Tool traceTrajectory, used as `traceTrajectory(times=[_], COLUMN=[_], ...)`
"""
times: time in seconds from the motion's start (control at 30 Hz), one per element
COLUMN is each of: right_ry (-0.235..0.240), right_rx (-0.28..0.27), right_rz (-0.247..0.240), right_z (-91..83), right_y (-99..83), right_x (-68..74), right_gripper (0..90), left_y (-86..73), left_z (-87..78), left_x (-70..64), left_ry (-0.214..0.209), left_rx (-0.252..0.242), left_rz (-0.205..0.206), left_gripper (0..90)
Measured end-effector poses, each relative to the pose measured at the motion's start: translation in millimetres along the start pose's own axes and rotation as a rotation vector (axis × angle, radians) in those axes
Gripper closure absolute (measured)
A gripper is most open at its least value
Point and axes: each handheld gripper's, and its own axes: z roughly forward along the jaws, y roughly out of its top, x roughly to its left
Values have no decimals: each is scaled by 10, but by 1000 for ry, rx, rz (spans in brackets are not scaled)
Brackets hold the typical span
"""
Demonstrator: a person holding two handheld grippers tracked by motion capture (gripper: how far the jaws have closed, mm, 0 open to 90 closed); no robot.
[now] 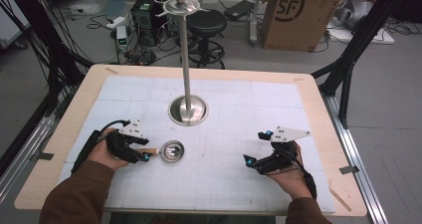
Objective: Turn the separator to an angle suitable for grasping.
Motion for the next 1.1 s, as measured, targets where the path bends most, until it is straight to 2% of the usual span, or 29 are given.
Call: traceTrajectory(times=[0.1, 0.2, 0.33, 0.47, 0.5, 0.6, 0.7, 0.73, 0.8, 0.97, 1.1], right_ry=[0, -1, -1, -3, -3, -3, -2, -2, -2, -3, -6], right_rx=[-3, -1, -4, -2, -2, -3, -4, -4, -4, -3, -9], right_rz=[-2, 0, 1, -2, -2, -1, 1, 0, 0, 1, 2], right_z=[2, -2, -11, -12, -12, -14, -17, -17, -17, -20, -22], right_y=[-2, -4, -4, -7, -6, -6, -6, -6, -6, -5, -3], right_x=[-3, -4, -5, -8, -8, -8, -7, -10, -10, -7, -11], right_gripper=[4, 4, 4, 4, 4, 4, 4, 4, 4, 4, 4], left_y=[30, 42, 45, 75, 86, 101, 113, 119, 135, 148, 197], left_z=[55, 88, 98, 116, 129, 147, 149, 149, 144, 156, 186], left_x=[-6, -1, 17, 14, 16, 8, -13, -28, -40, -57, -97], left_ry=[2, -1, -24, -24, -25, -33, -49, -45, -32, -38, -31], left_rx=[53, 74, 104, 138, 151, 157, 161, 165, 182, 173, 174], left_rz=[16, 22, 29, 43, 58, 66, 84, 91, 109, 96, 108], left_gripper=[463, 455, 574, 588, 585, 591, 646, 677, 682, 683, 684])
